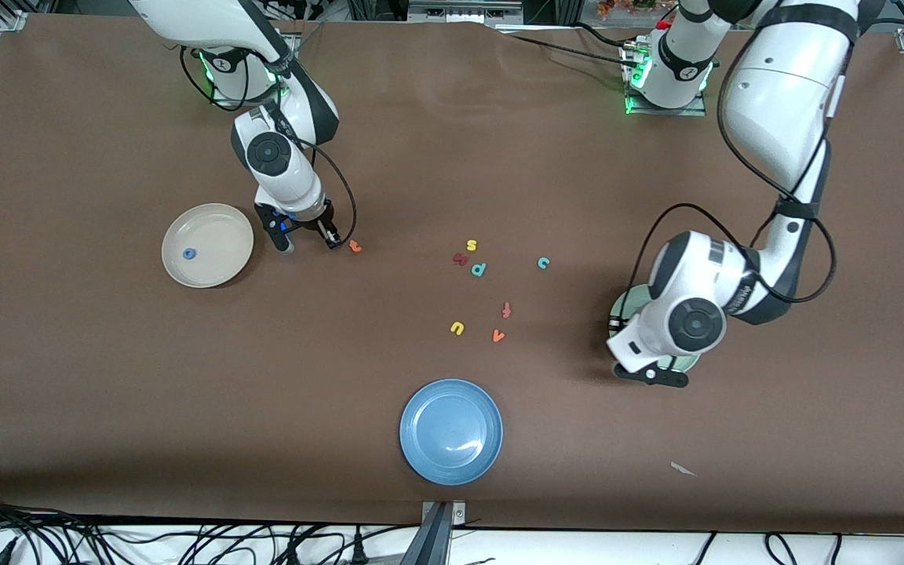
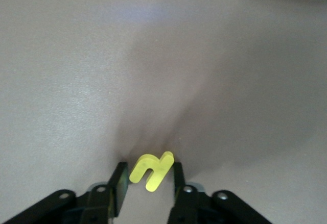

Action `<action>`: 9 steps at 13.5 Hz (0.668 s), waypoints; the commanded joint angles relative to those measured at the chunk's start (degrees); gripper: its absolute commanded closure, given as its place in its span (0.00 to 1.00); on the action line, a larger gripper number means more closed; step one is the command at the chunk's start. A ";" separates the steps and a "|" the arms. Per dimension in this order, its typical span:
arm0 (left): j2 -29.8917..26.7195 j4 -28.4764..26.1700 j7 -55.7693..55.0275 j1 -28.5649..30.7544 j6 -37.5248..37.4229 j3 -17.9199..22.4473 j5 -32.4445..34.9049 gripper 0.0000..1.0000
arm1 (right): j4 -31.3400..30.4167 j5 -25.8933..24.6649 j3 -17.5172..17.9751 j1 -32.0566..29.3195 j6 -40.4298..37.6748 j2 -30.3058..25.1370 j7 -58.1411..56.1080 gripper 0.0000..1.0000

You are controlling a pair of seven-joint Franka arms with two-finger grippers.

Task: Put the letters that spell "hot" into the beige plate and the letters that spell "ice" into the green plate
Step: 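Carry the yellow h to the cream plate while the left gripper drops orange e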

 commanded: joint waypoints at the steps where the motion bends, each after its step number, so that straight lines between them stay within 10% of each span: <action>1: 0.99 -1.00 1.34 0.04 1.65 -0.45 1.09 0.53 | -0.81 -0.98 -0.68 0.43 0.07 0.63 -0.47 0.66; 2: 1.08 -1.00 0.82 -0.22 1.82 -0.45 0.99 0.03 | -0.72 -0.98 -0.68 0.43 0.07 0.63 -0.65 0.69; 9: -5.75 -6.95 -4.80 -0.40 0.68 -6.58 -2.44 0.00 | 3.75 -1.25 -0.86 0.34 -10.18 -0.16 -2.58 0.77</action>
